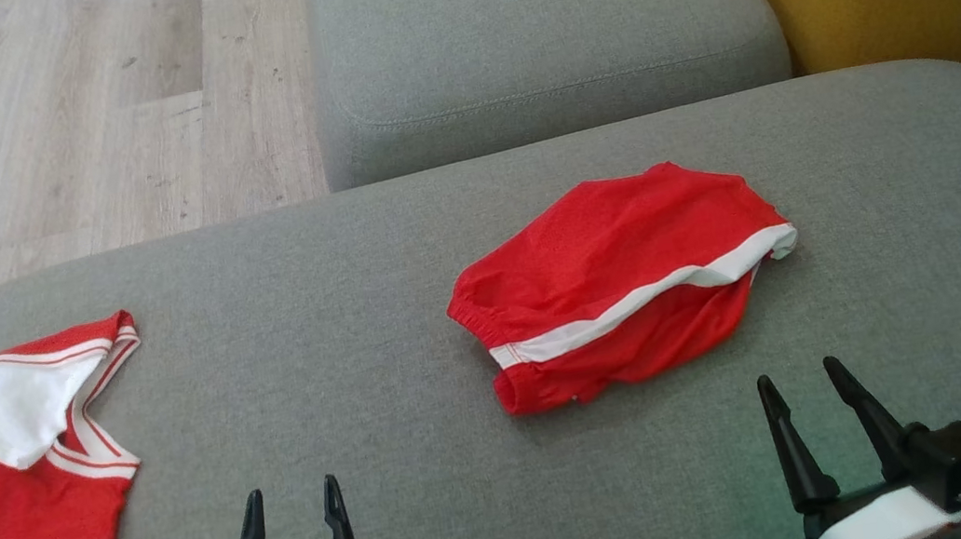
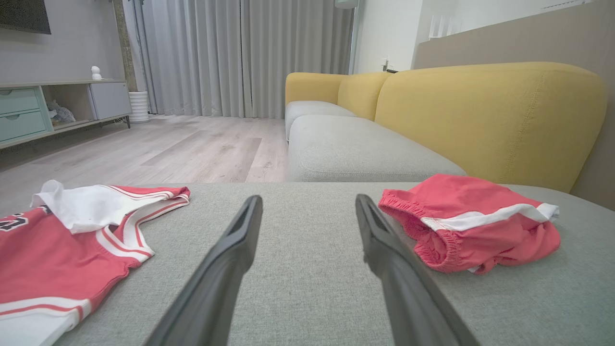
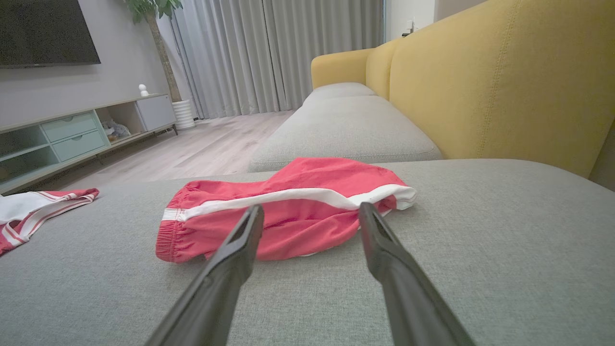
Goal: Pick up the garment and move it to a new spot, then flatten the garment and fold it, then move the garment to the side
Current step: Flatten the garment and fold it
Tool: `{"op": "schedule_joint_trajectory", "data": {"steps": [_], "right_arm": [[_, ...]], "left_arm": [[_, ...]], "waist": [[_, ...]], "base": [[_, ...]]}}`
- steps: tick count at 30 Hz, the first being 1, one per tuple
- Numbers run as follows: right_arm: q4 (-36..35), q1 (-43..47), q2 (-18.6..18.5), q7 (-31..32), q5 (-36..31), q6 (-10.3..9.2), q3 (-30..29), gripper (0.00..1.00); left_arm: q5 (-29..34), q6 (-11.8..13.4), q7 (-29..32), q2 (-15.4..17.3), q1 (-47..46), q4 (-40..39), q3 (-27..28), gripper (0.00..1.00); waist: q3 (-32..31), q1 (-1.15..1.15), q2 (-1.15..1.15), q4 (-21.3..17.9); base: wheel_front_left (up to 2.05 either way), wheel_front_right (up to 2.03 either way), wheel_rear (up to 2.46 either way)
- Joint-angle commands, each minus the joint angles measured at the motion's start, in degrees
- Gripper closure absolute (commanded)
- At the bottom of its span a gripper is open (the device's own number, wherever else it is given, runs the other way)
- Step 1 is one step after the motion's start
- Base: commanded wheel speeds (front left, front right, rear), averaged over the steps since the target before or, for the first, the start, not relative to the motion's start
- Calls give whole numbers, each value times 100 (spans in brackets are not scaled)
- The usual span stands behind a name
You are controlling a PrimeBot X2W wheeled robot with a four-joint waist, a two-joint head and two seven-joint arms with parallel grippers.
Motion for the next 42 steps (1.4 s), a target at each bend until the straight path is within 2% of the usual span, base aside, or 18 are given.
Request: {"op": "schedule_joint_trajectory", "data": {"steps": [1,13,22,28,29,36,42], "right_arm": [[-207,-260,-22,-37,-19,-4,124,0],[-194,-286,-22,-37,-60,-4,179,0],[-197,-344,-22,-37,-77,-4,244,0],[-211,-447,-22,-37,-77,-4,304,0],[-211,-447,-22,-37,-77,-4,304,0],[-230,-583,-22,-37,-85,-4,396,0],[-249,-745,-22,-37,-112,-4,478,0]], "left_arm": [[40,58,-54,-15,-211,-153,193,0],[-110,91,-54,-15,-233,20,130,0],[-413,-72,-54,-15,-543,355,-179,0],[-1335,-246,-55,-15,-1162,716,-666,0],[-1335,-246,-55,-15,-1162,716,-666,0],[-2825,-474,-17,-15,-2115,1342,-1389,0],[-3923,-699,407,-15,-2859,1832,-1936,0]], "waist": [[5,0,0,2],[40,0,0,18],[191,0,0,-113],[427,0,0,-276],[427,0,0,-276],[715,0,0,-456],[1000,0,0,-605]], "base": [[0,0,0],[0,0,0],[0,0,0],[0,0,0],[0,0,0],[0,0,0],[0,0,0]]}}
